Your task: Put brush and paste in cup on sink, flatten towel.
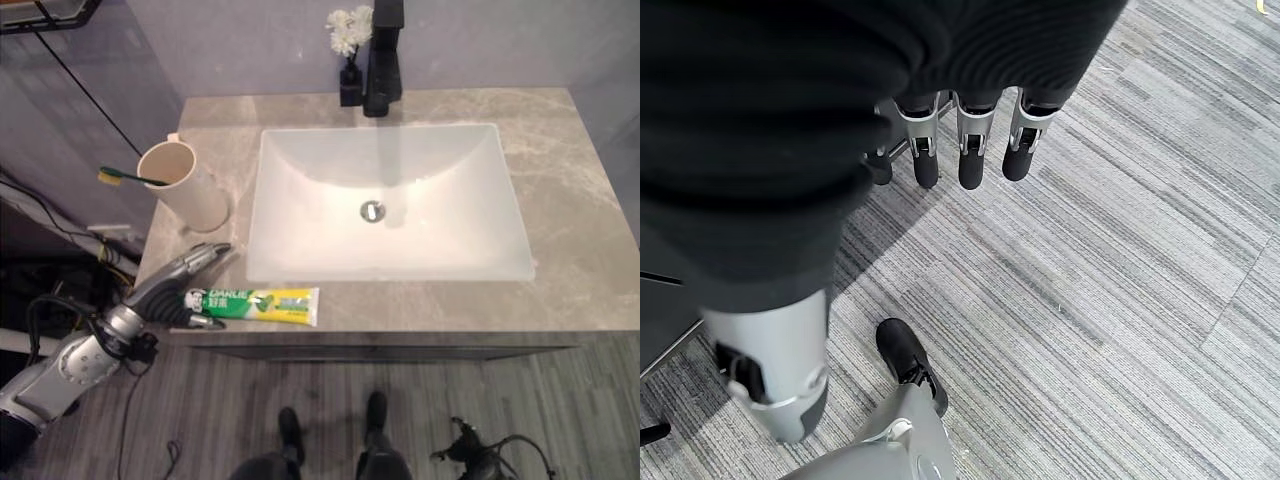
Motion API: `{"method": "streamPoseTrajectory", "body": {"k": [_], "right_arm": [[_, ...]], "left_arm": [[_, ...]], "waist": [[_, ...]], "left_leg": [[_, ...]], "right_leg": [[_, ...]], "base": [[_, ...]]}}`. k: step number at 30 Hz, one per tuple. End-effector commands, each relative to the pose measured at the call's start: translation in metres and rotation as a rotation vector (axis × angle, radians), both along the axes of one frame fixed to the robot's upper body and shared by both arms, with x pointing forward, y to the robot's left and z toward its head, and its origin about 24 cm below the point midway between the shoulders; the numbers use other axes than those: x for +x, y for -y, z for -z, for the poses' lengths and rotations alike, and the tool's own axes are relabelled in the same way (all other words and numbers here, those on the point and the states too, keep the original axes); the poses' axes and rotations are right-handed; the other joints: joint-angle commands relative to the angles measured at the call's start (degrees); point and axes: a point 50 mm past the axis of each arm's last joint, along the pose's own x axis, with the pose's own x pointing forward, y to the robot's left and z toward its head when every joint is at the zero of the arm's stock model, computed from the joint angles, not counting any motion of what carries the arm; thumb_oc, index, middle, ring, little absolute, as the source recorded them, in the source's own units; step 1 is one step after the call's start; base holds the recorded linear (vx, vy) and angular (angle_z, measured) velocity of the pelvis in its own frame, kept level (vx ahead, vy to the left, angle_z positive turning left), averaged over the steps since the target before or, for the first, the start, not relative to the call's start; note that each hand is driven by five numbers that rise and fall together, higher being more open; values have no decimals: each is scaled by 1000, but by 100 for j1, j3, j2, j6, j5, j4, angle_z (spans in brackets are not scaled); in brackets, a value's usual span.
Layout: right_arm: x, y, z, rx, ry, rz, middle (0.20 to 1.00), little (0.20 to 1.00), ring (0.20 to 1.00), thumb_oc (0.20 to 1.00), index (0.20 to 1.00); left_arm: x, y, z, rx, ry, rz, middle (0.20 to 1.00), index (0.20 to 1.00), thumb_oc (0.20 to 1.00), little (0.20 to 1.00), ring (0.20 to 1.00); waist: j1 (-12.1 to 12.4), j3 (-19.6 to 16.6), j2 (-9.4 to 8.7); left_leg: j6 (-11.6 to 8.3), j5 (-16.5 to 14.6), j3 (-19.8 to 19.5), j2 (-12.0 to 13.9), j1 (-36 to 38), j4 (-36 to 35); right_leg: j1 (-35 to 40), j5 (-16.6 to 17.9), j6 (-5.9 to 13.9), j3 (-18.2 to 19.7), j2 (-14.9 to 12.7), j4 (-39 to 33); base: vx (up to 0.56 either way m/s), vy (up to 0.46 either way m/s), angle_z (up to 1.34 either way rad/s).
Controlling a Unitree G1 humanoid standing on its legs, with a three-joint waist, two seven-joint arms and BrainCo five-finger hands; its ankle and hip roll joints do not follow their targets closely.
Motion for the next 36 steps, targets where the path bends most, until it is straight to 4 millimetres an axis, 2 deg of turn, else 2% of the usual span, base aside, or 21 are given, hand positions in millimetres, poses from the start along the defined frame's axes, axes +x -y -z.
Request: {"method": "streamPoseTrajectory", "body": {"k": [1, 2, 3, 4, 11, 13, 17, 18, 20, 24, 25, 26, 27, 29, 30, 31, 32, 33, 34, 35, 36], "right_arm": [[9, -5, -1, -14, 53, 1, 1000, 1000, 1000, 1000, 1000], [9, -6, -2, -19, 61, -2, 1000, 1000, 1000, 1000, 1000], [9, -6, -2, -18, 62, -1, 1000, 1000, 1000, 1000, 1000], [12, -6, -3, -21, 81, -8, 1000, 1000, 1000, 1000, 1000], [15, -6, -5, -21, 114, -6, 1000, 1000, 1000, 1000, 1000], [14, -4, -6, -20, 121, 19, 1000, 1000, 1000, 1000, 1000], [4, 7, -5, -13, 121, 137, 1000, 1000, 1000, 1000, 1000], [-13, 20, -4, 4, 129, 321, 1000, 1000, 1000, 1000, 1000], [-20, 25, -4, 11, 130, 394, 1000, 1000, 1000, 1000, 1000], [-55, 47, -4, 45, 127, 728, 1000, 1000, 1000, 1000, 1000], [-73, 57, -5, 83, 150, 922, 1000, 1000, 1000, 1000, 1000], [-73, 57, -5, 84, 151, 921, 1000, 1000, 1000, 1000, 1000], [-84, 71, -11, 96, 211, 1107, 1000, 1000, 1000, 1000, 1000], [-95, 84, -18, 110, 262, 1253, 1000, 1000, 1000, 1000, 1000], [-95, 100, -28, 128, 387, 1395, 1000, 1000, 1000, 1000, 1000], [-95, 101, -29, 129, 390, 1397, 1000, 1000, 1000, 1000, 1000], [-104, 117, -40, 135, 462, 1503, 1000, 1000, 1000, 1000, 1000], [-104, 139, -59, 115, 613, 1621, 1000, 1000, 1000, 1000, 1000], [-96, 162, -83, 105, 766, 1649, 1000, 1000, 1000, 1000, 1000], [-84, 174, -99, 107, 890, 1639, 1000, 1000, 1000, 1000, 1000], [-47, 188, -130, 93, 1090, 1505, 1000, 1000, 1000, 1000, 1000]], "left_arm": [[2, 9, 12, 222, 66, 70, 520, 520, 520, 520, 520], [0, 6, 18, 310, 74, 88, 407, 407, 407, 407, 407], [0, 7, 18, 312, 77, 89, 407, 407, 407, 407, 407], [-2, 7, 18, 437, 104, 150, 200, 200, 200, 200, 200], [-7, 2, 38, 646, 68, 254, 200, 200, 200, 200, 200], [-8, 0, 47, 662, 47, 248, 200, 200, 200, 200, 200], [-7, 1, 47, 635, 55, 227, 200, 200, 200, 200, 200], [-5, 7, 39, 563, 91, 201, 200, 200, 200, 200, 200], [-4, 8, 35, 534, 106, 182, 200, 200, 200, 200, 200], [-3, 18, 13, 386, 197, 133, 200, 200, 200, 200, 200], [0, 20, 1, 337, 242, 106, 200, 200, 200, 200, 200], [-1, 20, 1, 337, 242, 105, 200, 200, 200, 200, 200], [1, 22, -10, 314, 287, 95, 200, 200, 200, 200, 200], [3, 20, -23, 291, 335, 66, 200, 200, 200, 200, 200], [6, 22, -35, 277, 393, 52, 200, 200, 200, 200, 200], [6, 22, -36, 275, 394, 52, 200, 200, 200, 200, 200], [11, 27, -55, 254, 473, 48, 200, 200, 200, 200, 200], [12, 33, -71, 241, 549, 53, 200, 200, 200, 200, 200], [16, 38, -91, 206, 639, 39, 200, 200, 200, 200, 200], [18, 41, -102, 183, 696, 30, 200, 200, 200, 200, 200], [20, 43, -114, 175, 769, 20, 200, 200, 200, 200, 200]], "waist": [[-131, -64, -167], [-144, -54, -151], [-140, -56, -160], [-171, -49, -141], [-196, -64, -145], [-189, -78, -150], [-184, -127, -154], [-186, -202, -176], [-194, -225, -184], [-216, -377, -234], [-236, -468, -264], [-239, -465, -268], [-257, -516, -287], [-271, -594, -317], [-315, -647, -342], [-306, -636, -339], [-334, -708, -369], [-387, -784, -403], [-434, -848, -403], [-475, -893, -401], [-544, -955, -359]], "left_leg": [[-418, 108, -293, 354, -158, 37], [-424, 76, -293, 370, -132, 37], [-420, 102, -294, 365, -152, 37], [-424, 94, -288, 373, -148, 37], [-431, 71, -253, 384, -107, 37], [-432, 60, -241, 386, -67, 37], [-437, 42, -237, 390, 39, 37], [-448, -29, -244, 407, 223, 37], [-446, -17, -249, 407, 272, 37], [-451, -97, -260, 419, 506, 37], [-456, -167, -246, 429, 632, 37], [-452, -139, -245, 424, 617, 37], [-456, -159, -240, 433, 667, 37], [-462, -190, -199, 442, 748, 37], [-475, -227, -180, 453, 802, 37], [-471, -197, -178, 450, 788, 37], [-479, -215, -150, 465, 846, 37], [-493, -261, -143, 483, 888, 37], [-498, -288, -134, 485, 934, 37], [-493, -300, -126, 484, 952, 37], [-472, -335, -104, 466, 1016, 37]], "right_leg": [[-113, 249, 579, 211, -569, 50], [-92, 220, 587, 214, -559, 50], [-111, 240, 581, 215, -563, 50], [-109, 235, 586, 213, -561, 50], [-110, 228, 600, 244, -547, 50], [-86, 216, 601, 255, -532, 50], [9, 190, 604, 259, -528, 50], [201, 131, 614, 257, -532, 50], [252, 141, 609, 249, -537, 50], [494, 88, 611, 214, -542, 50], [605, 46, 619, 210, -531, 50], [588, 69, 612, 214, -535, 50], [632, 54, 612, 214, -528, 50], [697, 39, 611, 228, -511, 50], [742, 11, 621, 231, -502, 50], [726, 37, 612, 235, -504, 50], [779, 34, 605, 251, -495, 50], [823, -1, 619, 242, -495, 50], [864, -5, 622, 249, -486, 50], [878, -10, 627, 256, -488, 50], [914, -9, 640, 289, -498, 50]], "base": [[0, 0, 0], [0, 0, 0], [0, 0, 0], [0, 0, 0], [0, 0, 0], [0, 0, 0], [39, 6, -6], [88, 1, -4], [51, -4, -6], [44, -21, -1], [43, -14, 1], [0, 0, 0], [0, -20, -3], [25, -16, -4], [0, -6, -5], [-2, -20, -4], [10, -21, -4], [31, -24, -1], [0, 0, 0], [0, 0, 0], [-3, 43, -6]]}}
